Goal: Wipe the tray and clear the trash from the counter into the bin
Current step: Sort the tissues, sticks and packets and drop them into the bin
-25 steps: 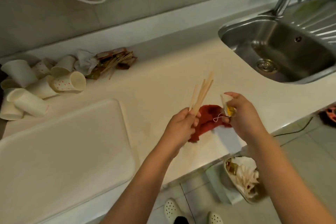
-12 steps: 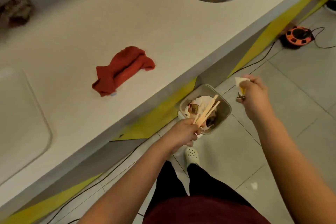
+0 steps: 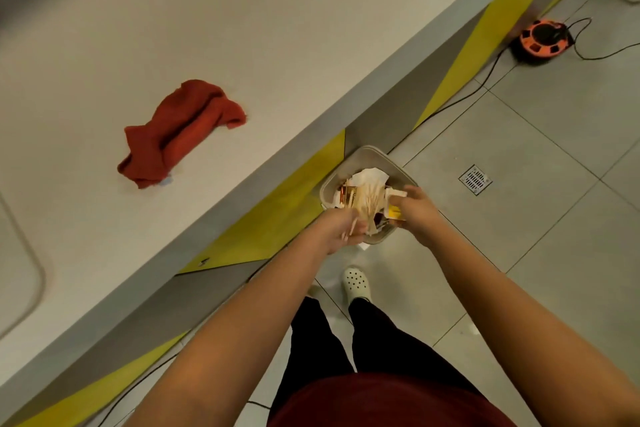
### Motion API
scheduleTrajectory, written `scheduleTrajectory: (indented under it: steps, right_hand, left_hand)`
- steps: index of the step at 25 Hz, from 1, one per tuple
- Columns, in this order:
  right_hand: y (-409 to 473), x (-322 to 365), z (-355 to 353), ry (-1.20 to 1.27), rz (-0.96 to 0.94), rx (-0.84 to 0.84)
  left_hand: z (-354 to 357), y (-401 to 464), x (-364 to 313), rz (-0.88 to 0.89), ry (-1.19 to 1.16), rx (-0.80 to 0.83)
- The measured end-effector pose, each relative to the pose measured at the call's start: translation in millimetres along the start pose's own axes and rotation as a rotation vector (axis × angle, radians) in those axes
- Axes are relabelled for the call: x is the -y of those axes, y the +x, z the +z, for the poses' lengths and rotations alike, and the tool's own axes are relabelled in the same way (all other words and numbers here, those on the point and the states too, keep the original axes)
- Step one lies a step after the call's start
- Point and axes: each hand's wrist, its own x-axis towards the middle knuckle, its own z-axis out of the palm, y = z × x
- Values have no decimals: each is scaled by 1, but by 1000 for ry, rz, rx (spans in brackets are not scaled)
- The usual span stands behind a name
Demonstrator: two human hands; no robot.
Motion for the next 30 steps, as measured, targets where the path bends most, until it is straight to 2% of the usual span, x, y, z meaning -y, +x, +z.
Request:
scheduleTrajectory:
  steps: [2, 5, 10, 12, 16, 20, 22, 25, 30]
  right_hand:
    - [6, 1, 1, -127, -50, -11]
    - [7, -10, 2, -184, -12, -1]
    - [0, -21, 12, -265, -57, 49]
    - [-11, -12, 17, -224, -162, 49]
    - [-48, 29, 21, -158, -494, 15]
    - [-102, 91, 40, 0, -680, 156]
    - [-126, 119, 64, -21, -740, 230]
    - [-157, 149, 117, -106, -805, 344]
    - [-195, 164, 212, -284, -807, 519]
  left_hand:
    - [-1, 1, -11, 18, 52, 81]
    - [-8, -4, -8, 27, 178, 56]
    - [-14, -21, -2, 104, 149, 29]
    - [-17, -34, -7, 189, 144, 14]
    - [-28, -74, -26, 360, 81, 26]
    - [-63, -137, -48, 499, -61, 62]
    - [-91, -165, -56, 589, -120, 12]
    - [-144, -194, -62, 680, -164, -158]
    - [-235, -227, -50, 752, -307, -397]
